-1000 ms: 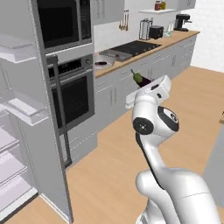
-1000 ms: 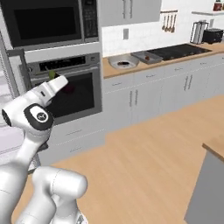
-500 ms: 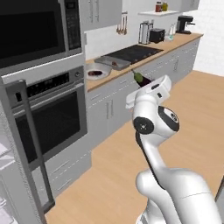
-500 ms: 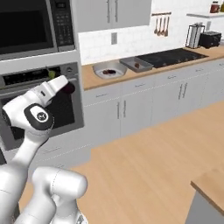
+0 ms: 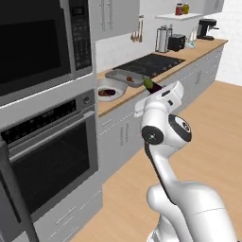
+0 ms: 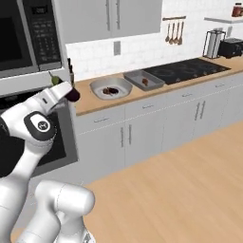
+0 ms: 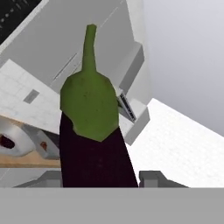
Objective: Place one eggplant and one chicken drumstick in each tupperware on the nearby counter, to pack two identical lunches.
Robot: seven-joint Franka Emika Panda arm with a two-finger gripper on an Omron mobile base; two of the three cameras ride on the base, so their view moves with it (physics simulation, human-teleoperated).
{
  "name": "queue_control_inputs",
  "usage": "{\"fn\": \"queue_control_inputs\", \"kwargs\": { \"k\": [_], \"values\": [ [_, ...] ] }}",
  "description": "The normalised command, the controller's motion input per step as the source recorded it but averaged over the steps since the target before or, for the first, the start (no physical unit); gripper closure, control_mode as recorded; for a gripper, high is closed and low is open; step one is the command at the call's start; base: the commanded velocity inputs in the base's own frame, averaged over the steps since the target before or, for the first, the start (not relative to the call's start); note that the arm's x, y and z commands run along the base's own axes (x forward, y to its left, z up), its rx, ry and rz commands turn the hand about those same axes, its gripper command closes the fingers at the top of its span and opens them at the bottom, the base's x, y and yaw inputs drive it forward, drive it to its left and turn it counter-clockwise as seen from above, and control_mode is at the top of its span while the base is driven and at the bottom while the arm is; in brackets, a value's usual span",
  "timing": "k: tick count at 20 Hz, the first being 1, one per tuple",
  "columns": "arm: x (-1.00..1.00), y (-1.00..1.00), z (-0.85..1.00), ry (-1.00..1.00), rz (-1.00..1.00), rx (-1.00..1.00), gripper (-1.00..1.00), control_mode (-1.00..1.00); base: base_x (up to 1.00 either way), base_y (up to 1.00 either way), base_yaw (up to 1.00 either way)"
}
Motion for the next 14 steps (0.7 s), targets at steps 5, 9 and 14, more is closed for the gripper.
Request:
{"fn": "queue_control_inputs", "kwargs": {
  "k": [5,9,14],
  "values": [
    [0.00,0.00,0.00,0.00,0.00,0.00,1.00,1.00,1.00,-0.63,0.00],
    [0.00,0.00,0.00,0.00,0.00,0.00,1.00,1.00,1.00,-0.82,0.00],
    [0.00,0.00,0.00,0.00,0.00,0.00,1.00,1.00,1.00,-0.75,0.00]
  ]
}}
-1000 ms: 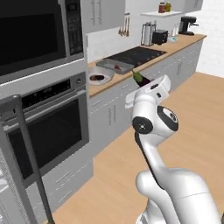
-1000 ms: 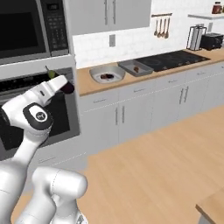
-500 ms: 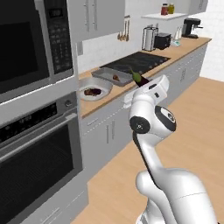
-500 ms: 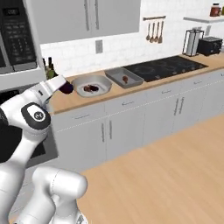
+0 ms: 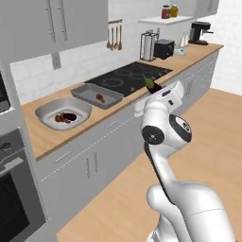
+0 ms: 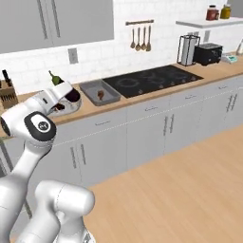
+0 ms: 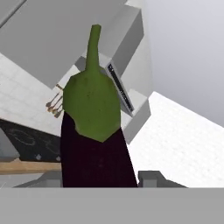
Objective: Place one eggplant and one chicken drumstick in each tupperware on the nearby counter, to pack two identical lunches.
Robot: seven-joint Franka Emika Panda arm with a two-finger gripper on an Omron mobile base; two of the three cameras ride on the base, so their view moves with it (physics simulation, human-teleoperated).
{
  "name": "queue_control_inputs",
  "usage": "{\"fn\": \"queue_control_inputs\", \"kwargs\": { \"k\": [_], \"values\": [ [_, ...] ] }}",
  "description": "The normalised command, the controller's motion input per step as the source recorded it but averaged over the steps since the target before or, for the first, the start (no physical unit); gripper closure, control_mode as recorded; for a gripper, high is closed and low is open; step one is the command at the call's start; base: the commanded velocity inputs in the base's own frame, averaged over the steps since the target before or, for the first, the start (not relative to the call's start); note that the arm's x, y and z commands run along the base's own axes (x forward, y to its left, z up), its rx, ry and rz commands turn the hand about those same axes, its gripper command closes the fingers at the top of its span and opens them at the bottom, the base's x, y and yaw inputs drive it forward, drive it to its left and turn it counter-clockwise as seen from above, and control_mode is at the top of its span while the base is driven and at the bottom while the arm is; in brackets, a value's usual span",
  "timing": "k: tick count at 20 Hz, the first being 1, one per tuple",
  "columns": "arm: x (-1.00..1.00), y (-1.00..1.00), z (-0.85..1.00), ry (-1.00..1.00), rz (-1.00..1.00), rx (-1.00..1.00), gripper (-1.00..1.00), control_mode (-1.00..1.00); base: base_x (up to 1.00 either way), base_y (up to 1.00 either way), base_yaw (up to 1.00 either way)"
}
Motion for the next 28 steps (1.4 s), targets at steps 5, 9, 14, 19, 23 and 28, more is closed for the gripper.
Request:
{"fn": "queue_control_inputs", "kwargs": {
  "k": [5,9,14,19,23,28],
  "values": [
    [0.00,0.00,0.00,0.00,0.00,0.00,1.00,1.00,1.00,-0.56,0.07],
    [0.00,0.00,0.00,0.00,0.00,0.00,1.00,1.00,1.00,-0.34,0.22],
    [0.00,0.00,0.00,0.00,0.00,0.00,1.00,1.00,1.00,0.02,0.17],
    [0.00,0.00,0.00,0.00,0.00,0.00,1.00,1.00,0.97,-0.57,0.16],
    [0.00,0.00,0.00,0.00,0.00,0.00,1.00,1.00,0.57,-0.38,0.48],
    [0.00,0.00,0.00,0.00,0.00,0.00,1.00,1.00,0.40,-0.11,0.61]
  ]
}}
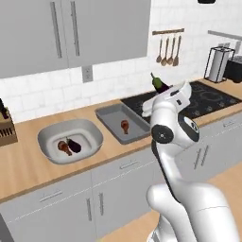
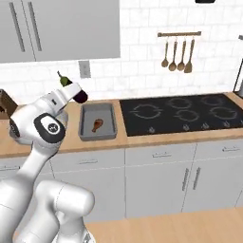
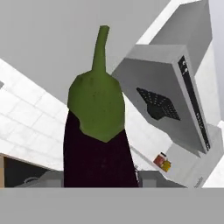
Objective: Place one eggplant and one chicken drumstick in each tupperware on the nearby counter, to pack two identical lunches.
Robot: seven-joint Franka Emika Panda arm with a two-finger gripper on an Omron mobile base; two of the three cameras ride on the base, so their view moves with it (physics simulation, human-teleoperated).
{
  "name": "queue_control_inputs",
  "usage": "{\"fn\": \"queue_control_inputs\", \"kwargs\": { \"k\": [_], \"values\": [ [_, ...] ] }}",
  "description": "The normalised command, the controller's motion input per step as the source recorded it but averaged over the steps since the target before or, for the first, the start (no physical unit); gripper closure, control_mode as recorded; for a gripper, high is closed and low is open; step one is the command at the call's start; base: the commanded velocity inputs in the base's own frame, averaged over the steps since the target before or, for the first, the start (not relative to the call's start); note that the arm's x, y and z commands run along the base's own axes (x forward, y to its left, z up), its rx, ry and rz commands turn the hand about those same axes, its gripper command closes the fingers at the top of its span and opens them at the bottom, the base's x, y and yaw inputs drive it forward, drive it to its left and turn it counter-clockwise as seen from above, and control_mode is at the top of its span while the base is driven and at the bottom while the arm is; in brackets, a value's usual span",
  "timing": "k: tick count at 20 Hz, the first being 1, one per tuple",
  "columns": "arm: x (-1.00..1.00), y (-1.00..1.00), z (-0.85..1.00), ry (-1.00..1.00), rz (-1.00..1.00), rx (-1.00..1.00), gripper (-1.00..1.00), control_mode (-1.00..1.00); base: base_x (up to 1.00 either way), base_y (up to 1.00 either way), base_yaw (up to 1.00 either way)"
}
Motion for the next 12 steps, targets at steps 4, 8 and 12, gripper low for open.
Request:
{"fn": "queue_control_inputs", "kwargs": {
  "k": [4,8,12],
  "values": [
    [0.00,0.00,0.00,0.00,0.00,0.00,1.00,1.00,0.73,-0.30,0.46],
    [0.00,0.00,0.00,0.00,0.00,0.00,1.00,1.00,1.00,-0.30,0.21],
    [1.00,-0.13,-0.29,0.92,0.02,0.32,1.00,-1.00,0.00,0.00,0.00]
  ]
}}
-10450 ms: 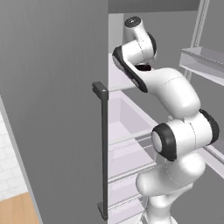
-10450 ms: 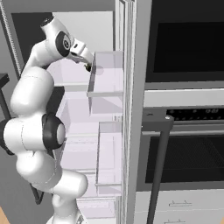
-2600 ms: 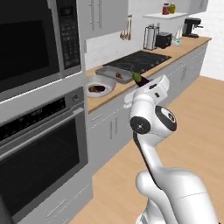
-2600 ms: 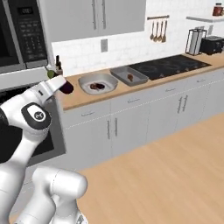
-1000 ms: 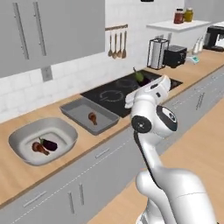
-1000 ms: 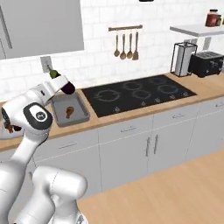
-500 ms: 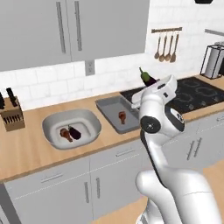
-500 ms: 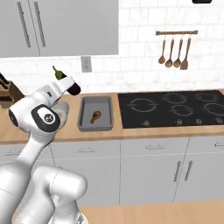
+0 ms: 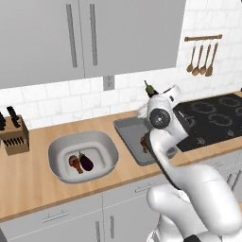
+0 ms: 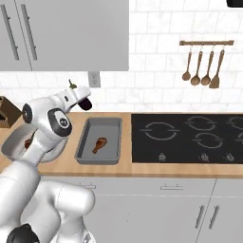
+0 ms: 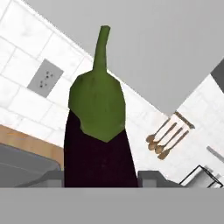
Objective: Place one eggplant and one chicken drumstick in each tupperware on the nearby counter, to pack two identical lunches.
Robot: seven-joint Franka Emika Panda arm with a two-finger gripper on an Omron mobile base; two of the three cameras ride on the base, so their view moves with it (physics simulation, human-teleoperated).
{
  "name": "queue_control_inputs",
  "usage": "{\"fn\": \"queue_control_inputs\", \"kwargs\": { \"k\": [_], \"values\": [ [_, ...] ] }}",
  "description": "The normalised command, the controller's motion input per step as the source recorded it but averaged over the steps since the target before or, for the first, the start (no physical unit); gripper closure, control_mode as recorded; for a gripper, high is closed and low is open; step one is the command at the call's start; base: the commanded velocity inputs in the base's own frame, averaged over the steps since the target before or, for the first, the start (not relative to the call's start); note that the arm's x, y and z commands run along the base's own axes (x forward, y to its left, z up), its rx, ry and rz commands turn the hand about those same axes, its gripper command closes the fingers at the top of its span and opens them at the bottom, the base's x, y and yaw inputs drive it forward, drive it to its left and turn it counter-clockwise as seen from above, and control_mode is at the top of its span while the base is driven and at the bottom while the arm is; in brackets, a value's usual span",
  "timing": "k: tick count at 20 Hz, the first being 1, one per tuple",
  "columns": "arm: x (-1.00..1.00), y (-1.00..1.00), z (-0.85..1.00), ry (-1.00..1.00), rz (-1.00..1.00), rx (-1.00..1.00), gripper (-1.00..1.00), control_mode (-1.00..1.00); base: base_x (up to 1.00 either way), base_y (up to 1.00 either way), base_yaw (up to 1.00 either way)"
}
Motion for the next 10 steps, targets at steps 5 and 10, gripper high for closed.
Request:
{"fn": "queue_control_inputs", "kwargs": {
  "k": [5,10],
  "values": [
    [0.85,0.00,-0.13,1.00,0.01,0.34,1.00,-1.00,0.00,0.00,0.00],
    [0.36,0.00,-0.89,0.76,0.06,0.18,1.00,-1.00,0.00,0.00,0.00]
  ]
}}
